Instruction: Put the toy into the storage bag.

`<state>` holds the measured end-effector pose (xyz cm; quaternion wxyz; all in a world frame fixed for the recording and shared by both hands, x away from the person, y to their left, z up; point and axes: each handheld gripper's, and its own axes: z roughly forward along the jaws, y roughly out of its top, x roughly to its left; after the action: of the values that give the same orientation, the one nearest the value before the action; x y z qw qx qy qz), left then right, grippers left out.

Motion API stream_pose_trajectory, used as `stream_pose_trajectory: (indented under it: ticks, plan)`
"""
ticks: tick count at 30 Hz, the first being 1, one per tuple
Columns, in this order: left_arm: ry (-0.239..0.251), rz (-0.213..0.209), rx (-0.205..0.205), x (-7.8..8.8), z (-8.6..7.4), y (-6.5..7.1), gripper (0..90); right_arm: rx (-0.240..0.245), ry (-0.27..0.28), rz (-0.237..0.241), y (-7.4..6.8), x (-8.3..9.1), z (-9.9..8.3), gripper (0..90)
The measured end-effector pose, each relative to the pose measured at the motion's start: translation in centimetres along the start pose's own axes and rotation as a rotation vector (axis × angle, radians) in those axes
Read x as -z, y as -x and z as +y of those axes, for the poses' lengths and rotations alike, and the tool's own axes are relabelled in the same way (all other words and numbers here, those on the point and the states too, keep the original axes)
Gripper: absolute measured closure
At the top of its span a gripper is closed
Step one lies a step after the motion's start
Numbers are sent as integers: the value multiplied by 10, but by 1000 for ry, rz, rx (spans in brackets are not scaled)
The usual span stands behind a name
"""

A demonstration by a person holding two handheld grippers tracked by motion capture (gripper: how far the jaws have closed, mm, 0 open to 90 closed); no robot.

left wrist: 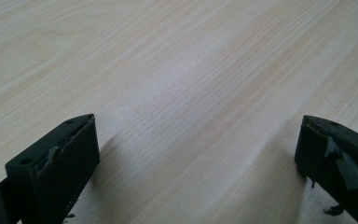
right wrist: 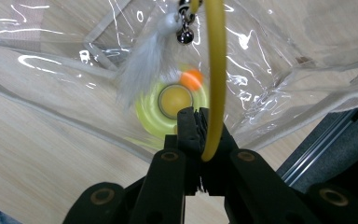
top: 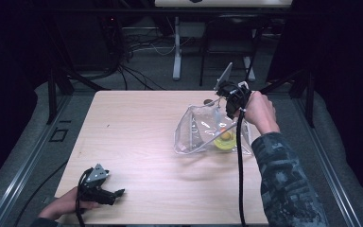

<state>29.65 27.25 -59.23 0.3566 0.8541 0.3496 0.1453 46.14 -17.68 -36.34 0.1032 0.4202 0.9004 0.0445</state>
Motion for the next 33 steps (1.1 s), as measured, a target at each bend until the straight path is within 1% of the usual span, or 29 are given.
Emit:
stream_pose_trajectory:
  ticks: [2,4,7,11,13,14,17,21,23,24,25,26,27,28,30,31,32,33]
  plan:
    - [-4,-3,-1,0,0,0,0,-1,-6,-4,0,-1,-1,875]
    - [1,0,0,0,0,0,0,-9,-8,1,1,-4,-2,876]
    - [-4,-3,-1,0,0,0,0,-15,-11,4,3,-6,-2,876]
    - [-4,-3,-1,0,0,0,0,-20,-25,9,3,-11,-2,874]
    - [-4,-3,-1,0,0,0,0,-27,-21,14,4,-13,-2,875]
    - [0,0,0,0,0,0,0,-30,-25,11,4,-16,-2,874]
    - [-4,-3,-1,0,0,0,0,-26,-39,12,4,-18,-2,872]
    - [-4,-3,-1,0,0,0,0,-31,-39,11,4,-18,-2,855]
    - [-5,-3,-1,0,0,0,0,-39,-29,7,4,-16,-2,830]
    - [-3,-2,-1,0,0,0,0,-46,-10,1,4,-11,-3,797]
    - [-4,-3,-1,0,0,0,0,-46,-10,1,4,-11,-3,797]
    - [0,0,-1,0,0,0,0,-45,-6,-7,4,-7,-4,784]
    - [-5,-3,-1,0,0,0,0,-47,5,-1,4,-4,-5,767]
    - [0,0,0,0,0,0,0,-47,6,-3,3,0,-5,735]
    - [1,0,0,0,0,0,0,-53,35,-9,3,8,-8,689]
    - [-5,-3,-1,0,0,0,0,-50,40,-8,4,12,-9,659]
    - [-4,-3,-1,0,0,0,0,-57,50,-5,4,16,-10,630]
    - [-5,-3,-1,0,0,0,0,-58,58,-11,5,20,-12,608]
